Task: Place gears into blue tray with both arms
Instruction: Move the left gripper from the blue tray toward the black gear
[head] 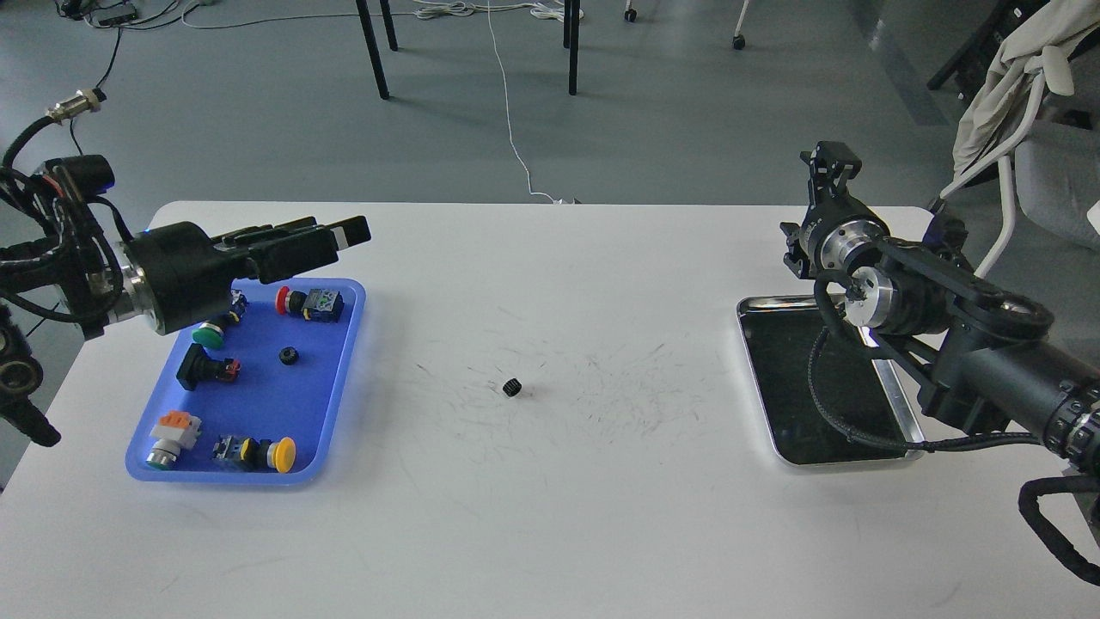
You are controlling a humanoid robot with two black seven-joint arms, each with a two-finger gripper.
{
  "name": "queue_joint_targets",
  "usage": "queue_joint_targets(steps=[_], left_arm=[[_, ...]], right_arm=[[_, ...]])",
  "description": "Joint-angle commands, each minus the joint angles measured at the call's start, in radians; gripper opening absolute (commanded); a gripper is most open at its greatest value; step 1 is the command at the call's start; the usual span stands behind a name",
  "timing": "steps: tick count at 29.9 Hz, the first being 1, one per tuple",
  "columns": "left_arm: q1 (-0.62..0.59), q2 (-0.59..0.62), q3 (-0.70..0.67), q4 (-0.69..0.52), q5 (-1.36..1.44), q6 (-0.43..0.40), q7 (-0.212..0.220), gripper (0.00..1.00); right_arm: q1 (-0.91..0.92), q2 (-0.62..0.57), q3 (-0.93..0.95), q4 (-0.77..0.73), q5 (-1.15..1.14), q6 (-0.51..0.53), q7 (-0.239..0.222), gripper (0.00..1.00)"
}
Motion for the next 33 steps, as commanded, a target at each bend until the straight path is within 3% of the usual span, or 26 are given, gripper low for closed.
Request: queue_joint_targets(steps=[1,11,18,23,28,33], left_arm=[[0.007,-0.022,0.007,-0.004,0.190,0.018,-0.004,0.98],[-0.005,-0.169,0.013,0.037,0.326,0.041,0.088,0.96],[-0.001,-0.286,0.015,0.120,0.377,0.041,0.078,0.96],[0.007,-0.381,0.044,0.197,0.403,0.041,0.032,0.96],[0.010,-0.459,0.074,0.244,0.461,0.042,0.027,0.95],[0.025,-0.557,0.096,0.344,0.491,0.061,-0.005,0.93]], right_arm=[[0.005,0.003,-0.004,0.002,-0.011,0.001,0.007,0.97],[0.004,0.011,0.042,-0.008,0.000,0.006,-0.004,0.96],[0.010,0.023,0.145,-0.011,0.003,0.006,-0.013,0.96],[0.013,0.022,0.153,-0.013,0.003,0.002,-0.013,0.96],[0.050,0.015,0.143,-0.014,0.003,0.002,-0.013,0.96],[0.053,0.014,0.143,-0.014,0.003,0.001,-0.011,0.96]])
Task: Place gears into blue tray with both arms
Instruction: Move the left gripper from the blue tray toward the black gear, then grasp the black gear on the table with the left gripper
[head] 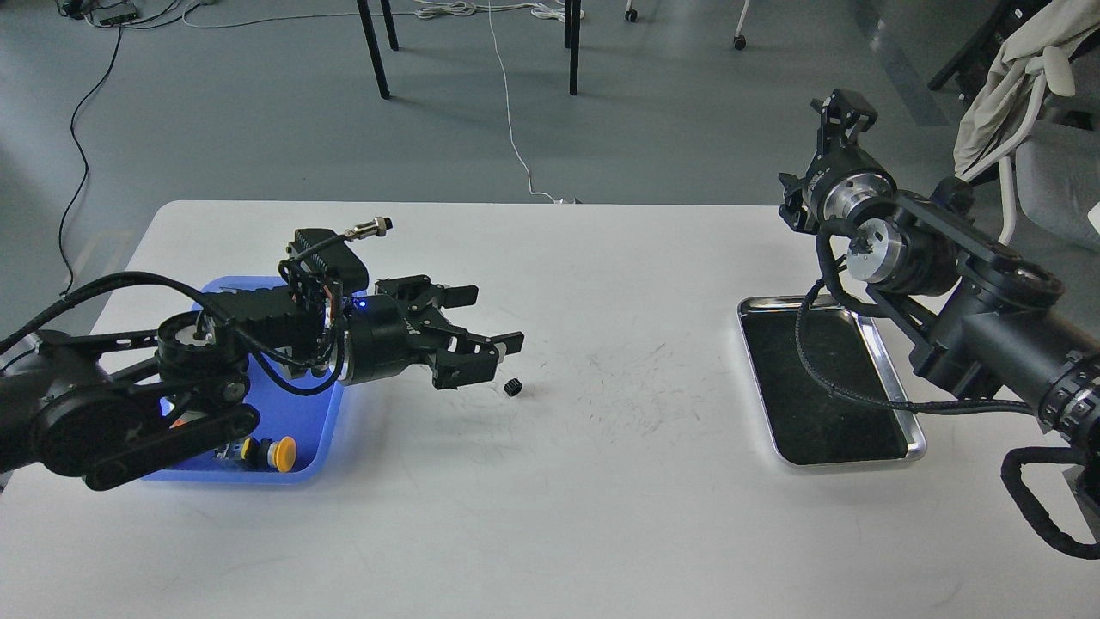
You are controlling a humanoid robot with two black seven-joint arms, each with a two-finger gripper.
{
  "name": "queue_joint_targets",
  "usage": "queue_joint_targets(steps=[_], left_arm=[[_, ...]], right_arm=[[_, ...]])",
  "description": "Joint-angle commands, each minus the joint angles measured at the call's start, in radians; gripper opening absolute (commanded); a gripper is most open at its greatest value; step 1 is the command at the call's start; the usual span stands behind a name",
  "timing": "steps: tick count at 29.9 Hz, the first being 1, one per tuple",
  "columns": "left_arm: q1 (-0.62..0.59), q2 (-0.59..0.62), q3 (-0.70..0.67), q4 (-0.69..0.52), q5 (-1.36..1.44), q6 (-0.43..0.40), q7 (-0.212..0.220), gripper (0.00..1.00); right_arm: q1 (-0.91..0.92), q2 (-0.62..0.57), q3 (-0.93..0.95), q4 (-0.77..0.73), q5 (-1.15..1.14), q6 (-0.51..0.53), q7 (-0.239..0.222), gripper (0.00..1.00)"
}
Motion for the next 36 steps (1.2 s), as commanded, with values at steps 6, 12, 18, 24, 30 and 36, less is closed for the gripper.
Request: queue_joint_targets(steps=[6,12,18,24,30,36], left_arm=[[0.050,-0.151,0.011,0.145,0.049,0.037,-0.074,0.90],[0.074,-0.202,0.013,0.230,0.110,0.054,-0.096,0.90],[0.083,-0.248,0.017,0.290,0.125,0.076,-0.136,0.87],[0.100,-0.278,0.017,0.345,0.155,0.106,-0.181,0.81],[0.103,-0.280,0.017,0.406,0.155,0.134,-0.193,0.81],[0.126,-0.283,0.033,0.431,0.164,0.151,-0.193,0.81]], right_arm=[[0.025,-0.005,-0.006,0.000,0.000,-0.001,0.000,0.96],[0.033,-0.005,-0.006,-0.015,0.000,-0.001,0.002,0.96],[0.033,-0.005,-0.008,-0.017,0.000,-0.001,0.002,0.96],[0.033,-0.005,-0.008,-0.017,0.000,-0.001,0.002,0.96],[0.032,-0.005,-0.008,-0.017,0.000,0.001,0.002,0.96],[0.033,-0.004,-0.009,-0.017,0.000,0.001,0.003,0.96]])
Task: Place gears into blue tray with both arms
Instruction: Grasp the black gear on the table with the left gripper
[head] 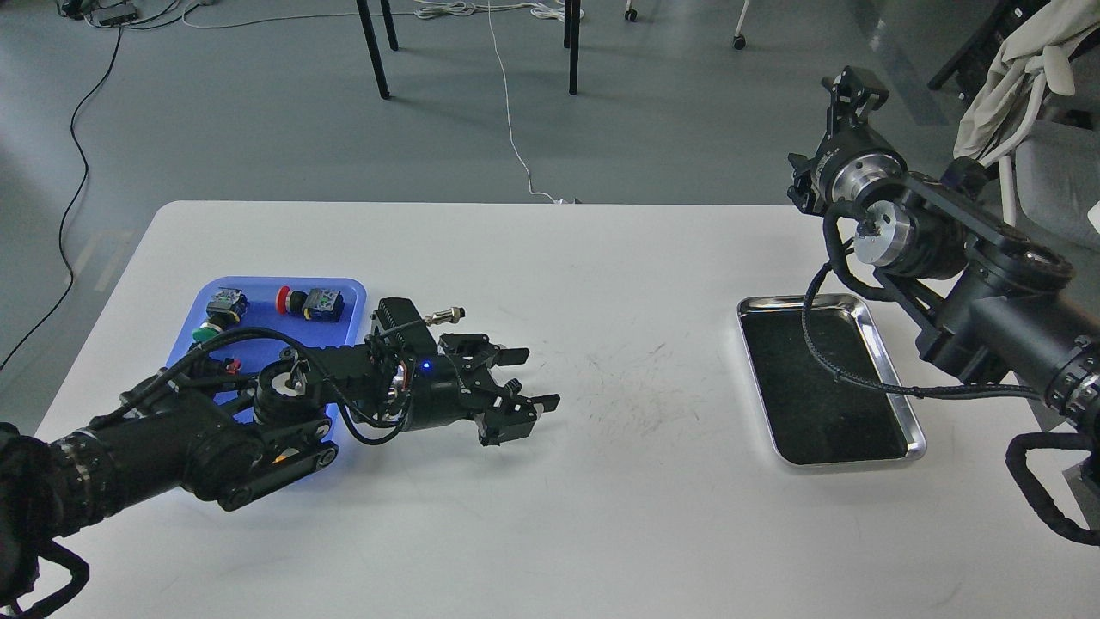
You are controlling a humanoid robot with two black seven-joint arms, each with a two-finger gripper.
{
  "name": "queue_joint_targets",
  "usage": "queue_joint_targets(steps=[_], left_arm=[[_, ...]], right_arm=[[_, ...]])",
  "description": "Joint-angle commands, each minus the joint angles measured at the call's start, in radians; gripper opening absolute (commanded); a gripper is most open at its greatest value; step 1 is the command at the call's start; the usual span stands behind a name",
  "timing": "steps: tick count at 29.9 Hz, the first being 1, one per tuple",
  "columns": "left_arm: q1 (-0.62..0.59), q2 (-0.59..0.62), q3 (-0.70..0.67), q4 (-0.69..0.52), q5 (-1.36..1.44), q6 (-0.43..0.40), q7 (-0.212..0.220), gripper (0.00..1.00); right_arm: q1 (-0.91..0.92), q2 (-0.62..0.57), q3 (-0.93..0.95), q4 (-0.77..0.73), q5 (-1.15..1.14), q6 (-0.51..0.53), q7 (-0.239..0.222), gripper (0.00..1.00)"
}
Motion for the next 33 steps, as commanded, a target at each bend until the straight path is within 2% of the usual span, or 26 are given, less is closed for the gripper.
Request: queue_joint_targets(steps=[1,9,22,33], left_arm=[[0.025,-0.002,0.012,0.019,0.010,0.021,0.000,0.81],[0.015,-0.002,0.013,0.090,0.000,0.068,0.000,0.81],[0.033,-0.011,0.026,0.099,0.001,0.096,0.000,0.81],[0.049,-0.066,0.069,0.188,0.009,0.152,0.000,0.76]], right_arm=[[0.002,0.002,-0.001,0.000,-0.002,0.001,0.002,0.96],[0.000,0.008,-0.003,0.000,-0.002,0.001,0.002,0.96],[-0.003,0.005,-0.003,0.000,-0.002,0.002,0.003,0.96],[0.000,0.000,-0.004,0.002,-0.002,0.004,0.003,0.96]])
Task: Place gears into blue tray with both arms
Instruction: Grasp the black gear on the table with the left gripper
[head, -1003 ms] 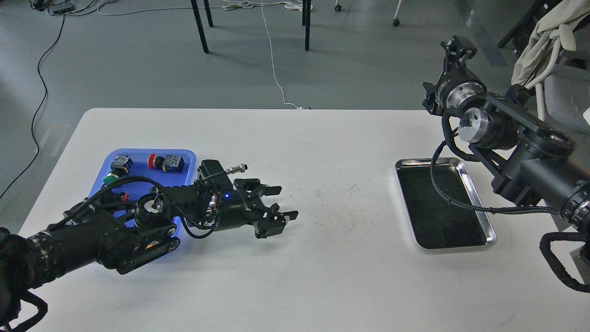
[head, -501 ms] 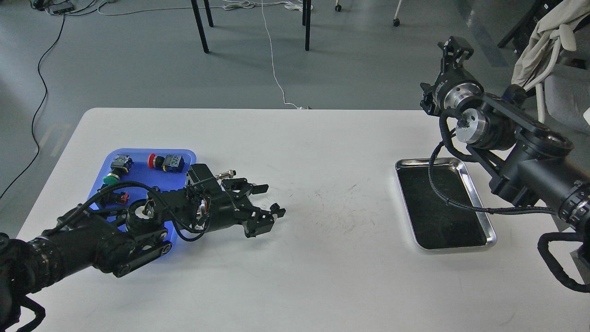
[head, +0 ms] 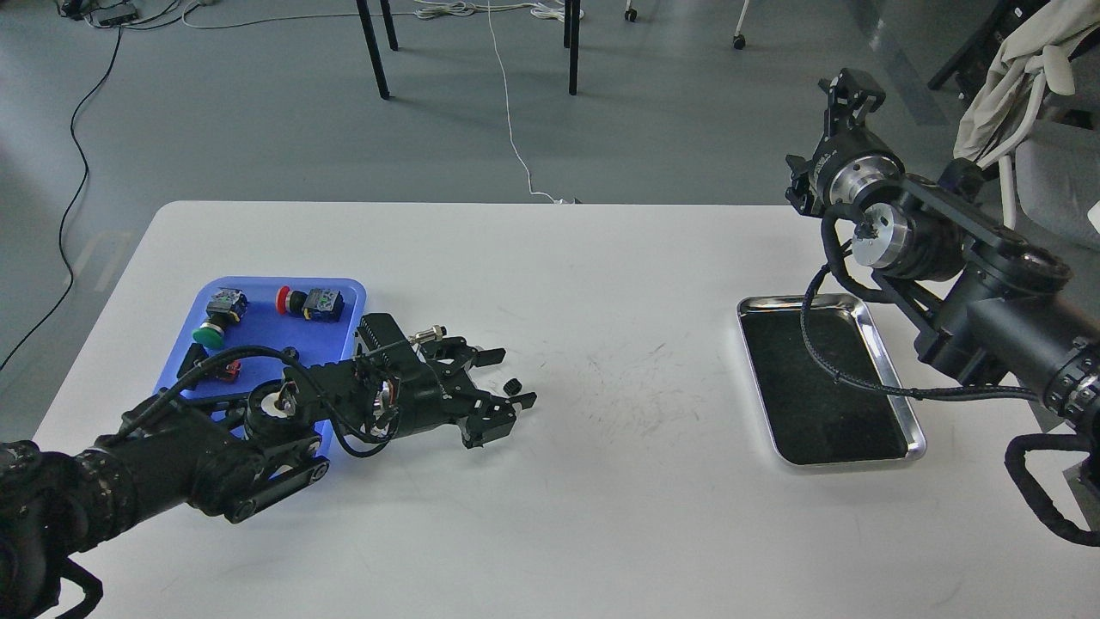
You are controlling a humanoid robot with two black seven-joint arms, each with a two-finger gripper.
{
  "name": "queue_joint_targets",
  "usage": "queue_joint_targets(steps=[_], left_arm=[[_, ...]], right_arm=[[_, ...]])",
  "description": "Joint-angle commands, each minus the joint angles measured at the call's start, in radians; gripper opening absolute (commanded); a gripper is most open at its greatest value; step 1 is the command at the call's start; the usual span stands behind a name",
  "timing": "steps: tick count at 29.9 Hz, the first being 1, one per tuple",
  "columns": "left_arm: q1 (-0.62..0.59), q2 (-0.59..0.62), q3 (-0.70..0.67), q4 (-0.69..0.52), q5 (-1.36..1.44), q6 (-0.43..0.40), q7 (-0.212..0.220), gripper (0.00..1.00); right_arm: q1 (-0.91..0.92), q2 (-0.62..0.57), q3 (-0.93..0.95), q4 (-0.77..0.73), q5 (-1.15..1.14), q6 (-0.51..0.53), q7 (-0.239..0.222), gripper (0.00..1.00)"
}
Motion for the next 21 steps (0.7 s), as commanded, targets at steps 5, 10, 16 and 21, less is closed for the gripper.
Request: queue_joint_targets(steps=[5,10,16,21], left_arm=[[0.002,-0.006,0.044,0.013,-0.002,0.026,0.000,0.72],[0.000,-0.004,0.044,0.017,-0.004,0.026,0.000,0.68],[0.000,-0.004,0.044,0.027,-0.005,0.024,0.000,0.50],[0.000,-0.006,0.044,0.027,-0.004,0.026,0.000,0.47]], right_arm=[[-0.003,0.000,0.000,0.002,0.000,0.000,-0.001,0.96],[-0.006,0.000,-0.002,0.002,-0.002,0.000,0.001,0.96],[-0.009,0.000,-0.002,0.000,-0.002,0.000,0.002,0.96],[-0.012,0.000,-0.002,0.000,-0.002,0.000,0.004,0.96]])
